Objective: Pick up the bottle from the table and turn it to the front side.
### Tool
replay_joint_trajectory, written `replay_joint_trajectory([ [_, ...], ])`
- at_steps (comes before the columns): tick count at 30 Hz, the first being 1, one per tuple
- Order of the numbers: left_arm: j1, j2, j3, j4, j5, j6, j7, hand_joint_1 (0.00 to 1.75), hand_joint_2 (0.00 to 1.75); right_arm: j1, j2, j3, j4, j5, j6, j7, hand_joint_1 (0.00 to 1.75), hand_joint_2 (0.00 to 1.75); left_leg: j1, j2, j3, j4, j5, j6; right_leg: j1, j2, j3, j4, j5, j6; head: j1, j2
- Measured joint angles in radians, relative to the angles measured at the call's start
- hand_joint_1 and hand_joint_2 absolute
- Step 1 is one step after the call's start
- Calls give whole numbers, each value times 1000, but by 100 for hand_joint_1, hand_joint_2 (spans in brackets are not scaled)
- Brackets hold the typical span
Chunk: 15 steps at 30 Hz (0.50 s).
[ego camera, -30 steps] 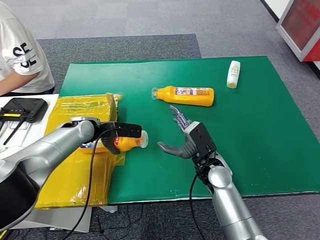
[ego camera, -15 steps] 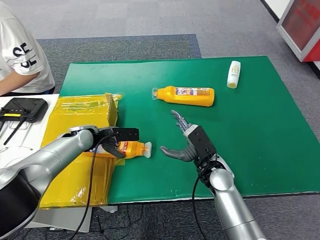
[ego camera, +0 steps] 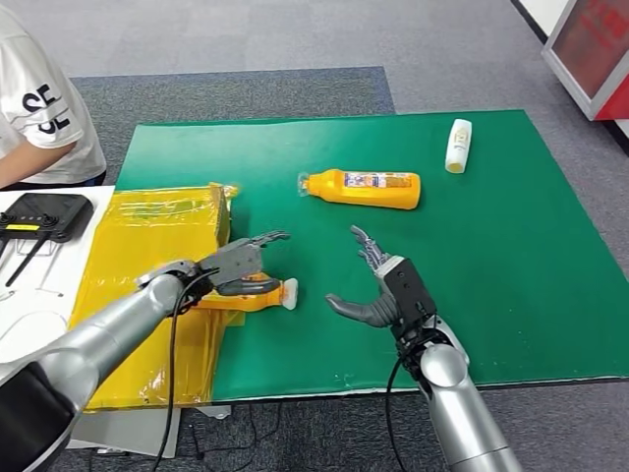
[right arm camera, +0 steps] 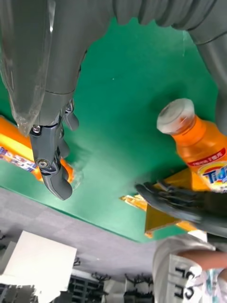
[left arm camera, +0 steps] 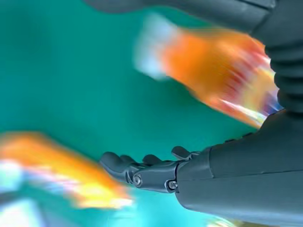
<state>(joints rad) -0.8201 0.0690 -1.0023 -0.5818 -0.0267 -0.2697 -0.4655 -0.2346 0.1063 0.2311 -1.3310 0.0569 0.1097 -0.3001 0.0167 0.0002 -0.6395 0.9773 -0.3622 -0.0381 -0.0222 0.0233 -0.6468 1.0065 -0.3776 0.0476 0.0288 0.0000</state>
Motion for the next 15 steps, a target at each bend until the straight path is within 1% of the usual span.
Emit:
replay_joint_trajectory([
  [2, 105, 36, 118, -144, 38, -92, -122, 0, 175, 7, -13, 5, -8, -18, -3, -8, 0, 175, 0, 1, 0, 0, -1, 0, 0, 1, 0, 0, -1, 0, 0, 0],
  [3, 159, 51, 178, -219, 50, -138, -167, 0, 175, 12, -20, 8, -13, -24, -4, -12, 0, 175, 0, 1, 0, 0, -2, -1, 0, 1, 0, 0, -2, 0, 0, 0],
  [5, 257, 71, 292, -352, 59, -208, -219, 0, 175, 25, -32, 13, -25, -29, -6, -18, 0, 175, 0, 1, 0, 0, -3, 0, 0, 1, -1, 0, -3, 0, 0, 0],
  [7, 335, 81, 387, -456, 64, -253, -232, 0, 175, 35, -40, 18, -37, -28, -6, -25, 0, 175, 0, 1, 0, 0, -3, 0, 0, 0, 0, 0, -5, 0, 0, 0],
  [9, 396, 83, 464, -530, 68, -277, -222, 0, 175, 44, -46, 22, -50, -21, -3, -33, 0, 175, 0, 1, 0, 0, -4, 1, 0, 0, 0, 0, -6, 1, 0, 0],
  [12, 465, 82, 546, -587, 71, -283, -190, 0, 175, 56, -50, 27, -69, -13, 11, -41, 0, 175, 0, 1, 0, 0, -4, 1, 0, 0, 0, 0, -6, 1, 0, 0],
  [15, 519, 78, 604, -607, 67, -275, -167, 0, 175, 67, -51, 33, -82, -20, 31, -42, 0, 175, 0, 1, 0, 0, -5, 1, 0, 0, 0, 0, -6, 1, 0, 0],
])
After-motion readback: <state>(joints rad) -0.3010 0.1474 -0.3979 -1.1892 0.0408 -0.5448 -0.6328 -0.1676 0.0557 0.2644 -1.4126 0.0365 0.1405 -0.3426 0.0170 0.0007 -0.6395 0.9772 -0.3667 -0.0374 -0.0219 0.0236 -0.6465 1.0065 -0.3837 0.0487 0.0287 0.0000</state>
